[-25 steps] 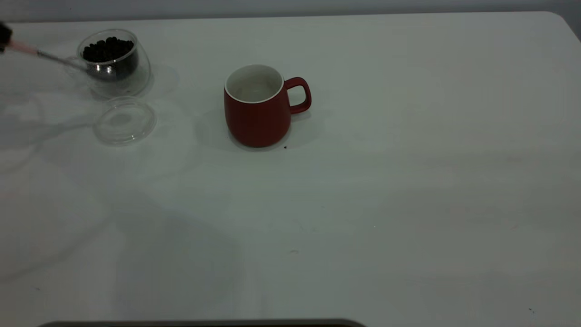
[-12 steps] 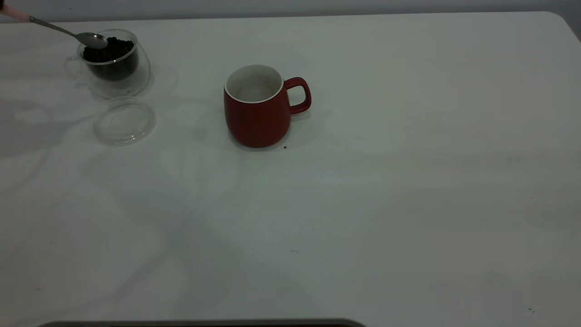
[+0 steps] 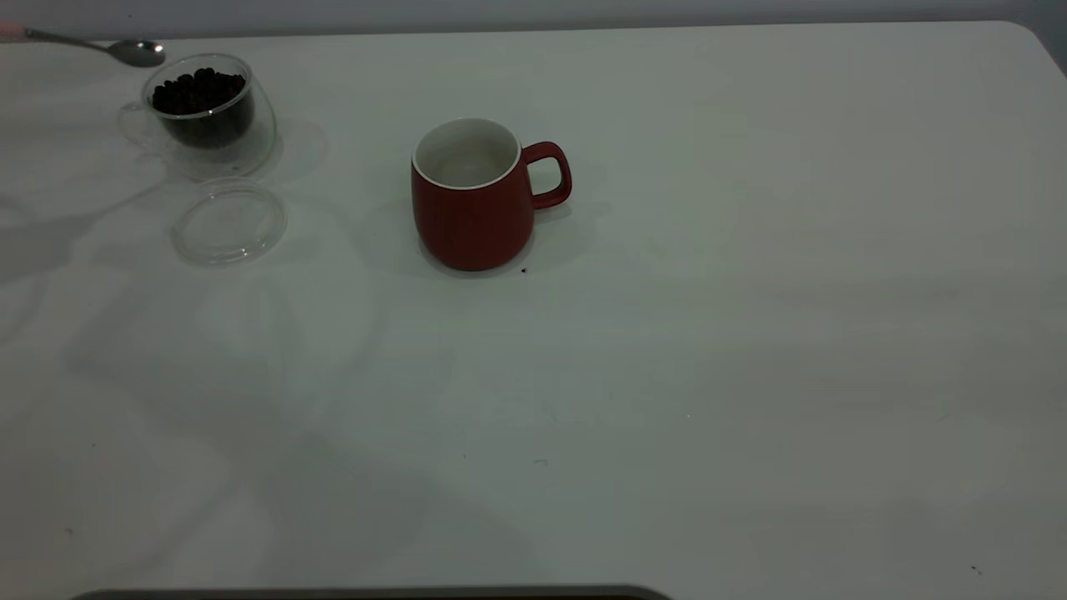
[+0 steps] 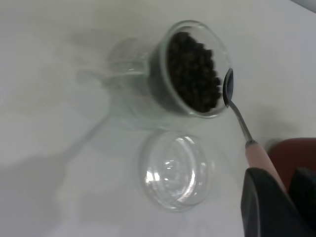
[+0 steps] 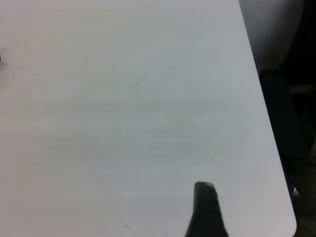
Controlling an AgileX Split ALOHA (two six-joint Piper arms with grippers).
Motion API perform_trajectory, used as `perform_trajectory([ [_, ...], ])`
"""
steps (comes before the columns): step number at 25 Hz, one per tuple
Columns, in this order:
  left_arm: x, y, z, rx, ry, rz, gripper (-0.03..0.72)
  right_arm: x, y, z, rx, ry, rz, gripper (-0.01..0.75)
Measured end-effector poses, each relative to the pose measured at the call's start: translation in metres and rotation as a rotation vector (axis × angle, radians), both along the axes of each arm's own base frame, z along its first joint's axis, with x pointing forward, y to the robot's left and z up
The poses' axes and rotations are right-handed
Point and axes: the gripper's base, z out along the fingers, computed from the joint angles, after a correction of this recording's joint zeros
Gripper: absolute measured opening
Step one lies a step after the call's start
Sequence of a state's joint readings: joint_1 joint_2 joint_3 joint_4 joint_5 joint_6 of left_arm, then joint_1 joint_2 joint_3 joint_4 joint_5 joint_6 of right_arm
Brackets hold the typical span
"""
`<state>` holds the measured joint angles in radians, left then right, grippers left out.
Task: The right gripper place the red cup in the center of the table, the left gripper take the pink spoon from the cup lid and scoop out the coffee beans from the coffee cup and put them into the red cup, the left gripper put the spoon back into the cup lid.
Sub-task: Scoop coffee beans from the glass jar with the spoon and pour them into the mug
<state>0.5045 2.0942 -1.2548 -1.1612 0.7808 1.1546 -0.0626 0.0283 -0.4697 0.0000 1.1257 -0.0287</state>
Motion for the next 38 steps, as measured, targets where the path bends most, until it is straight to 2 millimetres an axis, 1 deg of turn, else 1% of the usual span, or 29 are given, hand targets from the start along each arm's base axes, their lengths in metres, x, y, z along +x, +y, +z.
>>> perform_trajectory([
  [3,0.003,0.006,-0.012,-0.003,0.011,0.003,0.126,0.0,0.0,0.0,0.0,0.0,0.0,0.588],
  [8,0.015,0.011,-0.035,-0.034,0.028,-0.018,0.126,0.0,0.0,0.0,0.0,0.0,0.0,0.588],
  [11,0.021,0.013,-0.041,-0.051,0.026,-0.027,0.126,0.0,0.0,0.0,0.0,0.0,0.0,0.588],
  [14,0.025,0.013,-0.046,-0.06,0.024,-0.028,0.126,0.0,0.0,0.0,0.0,0.0,0.0,0.588],
  [19,0.029,0.005,-0.057,-0.086,0.039,-0.024,0.126,0.0,0.0,0.0,0.0,0.0,0.0,0.588],
  [23,0.032,-0.003,-0.061,-0.101,0.044,-0.023,0.126,0.0,0.0,0.0,0.0,0.0,0.0,0.588],
  [38,0.033,-0.005,-0.066,-0.228,0.132,0.082,0.126,0.0,0.0,0.0,0.0,0.0,0.0,0.588],
])
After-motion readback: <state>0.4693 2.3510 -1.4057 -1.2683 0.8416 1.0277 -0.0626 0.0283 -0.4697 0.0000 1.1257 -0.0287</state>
